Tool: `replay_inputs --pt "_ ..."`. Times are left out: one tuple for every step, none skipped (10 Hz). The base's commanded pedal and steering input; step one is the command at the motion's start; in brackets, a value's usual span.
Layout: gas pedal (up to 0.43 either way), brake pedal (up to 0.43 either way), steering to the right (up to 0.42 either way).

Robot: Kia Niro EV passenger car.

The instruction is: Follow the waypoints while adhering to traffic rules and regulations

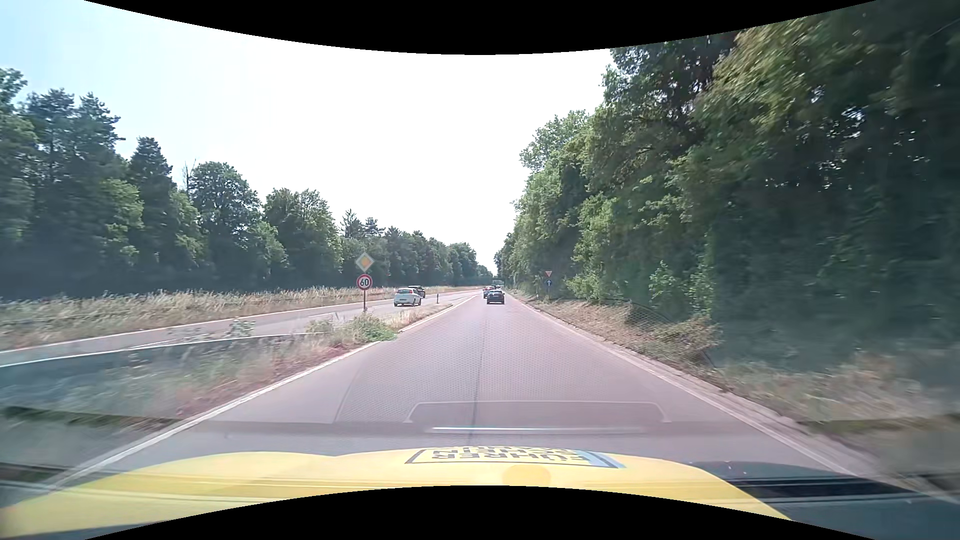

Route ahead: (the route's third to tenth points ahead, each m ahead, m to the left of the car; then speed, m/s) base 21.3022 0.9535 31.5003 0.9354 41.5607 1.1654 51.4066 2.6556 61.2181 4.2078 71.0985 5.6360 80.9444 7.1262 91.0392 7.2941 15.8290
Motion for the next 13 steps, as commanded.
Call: replay_inputs --pt "0.028 0.000 -0.002" --pt "0.028 0.000 -0.001" --pt "0.039 0.000 -0.002" --pt "0.039 0.000 -0.001" --pt "0.039 0.000 -0.002" --pt "0.039 0.000 -0.002" --pt "0.039 0.000 -0.001" --pt "0.039 0.000 -0.002" --pt "0.039 0.000 -0.002" --pt "0.039 0.000 -0.001" --pt "0.039 0.000 -0.001" --pt "0.039 0.000 -0.001" --pt "0.039 0.000 -0.001"
